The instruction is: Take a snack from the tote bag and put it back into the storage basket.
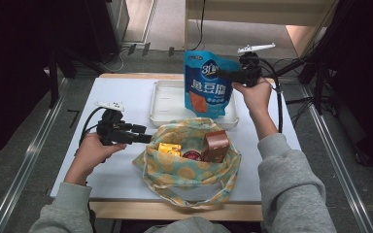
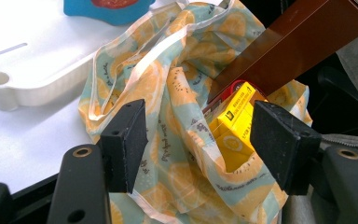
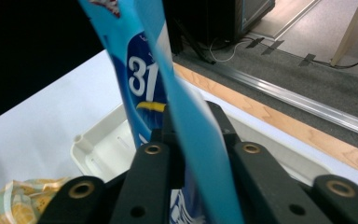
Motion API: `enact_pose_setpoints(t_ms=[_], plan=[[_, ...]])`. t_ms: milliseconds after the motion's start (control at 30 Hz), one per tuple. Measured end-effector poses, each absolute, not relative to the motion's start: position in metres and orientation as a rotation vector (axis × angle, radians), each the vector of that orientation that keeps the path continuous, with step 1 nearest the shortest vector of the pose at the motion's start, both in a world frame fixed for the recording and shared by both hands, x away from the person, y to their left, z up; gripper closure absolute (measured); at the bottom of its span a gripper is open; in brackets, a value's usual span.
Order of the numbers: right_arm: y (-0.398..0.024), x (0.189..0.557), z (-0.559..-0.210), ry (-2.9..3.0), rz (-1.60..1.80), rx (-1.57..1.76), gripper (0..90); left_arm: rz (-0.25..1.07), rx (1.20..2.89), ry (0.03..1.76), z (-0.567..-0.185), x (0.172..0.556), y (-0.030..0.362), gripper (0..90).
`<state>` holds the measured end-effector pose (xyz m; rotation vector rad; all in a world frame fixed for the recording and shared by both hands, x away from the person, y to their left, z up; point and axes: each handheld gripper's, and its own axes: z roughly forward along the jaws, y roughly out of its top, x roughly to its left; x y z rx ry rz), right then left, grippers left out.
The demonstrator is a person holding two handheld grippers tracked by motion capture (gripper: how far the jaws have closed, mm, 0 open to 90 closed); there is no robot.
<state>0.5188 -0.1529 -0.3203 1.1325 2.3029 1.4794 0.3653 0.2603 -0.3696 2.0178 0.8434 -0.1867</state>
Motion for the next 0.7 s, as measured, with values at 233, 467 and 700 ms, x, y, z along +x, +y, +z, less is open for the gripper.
enact_pose_setpoints(t_ms=[233, 467, 700], plan=[[-0.152, 0.515, -0.318, 2.321, 1.48, 1.092, 70.2, -0.185, 2.025, 0.841, -0.37, 0.365, 0.259, 36.8], [-0.153, 0.512, -0.316, 2.354, 1.481, 1.08, 51.0, -0.189, 2.023, 0.846, -0.371, 0.366, 0.26, 36.7], [-0.158, 0.506, -0.312, 2.346, 1.471, 1.086, 39.9, -0.185, 2.025, 0.846, -0.371, 0.366, 0.261, 36.7]])
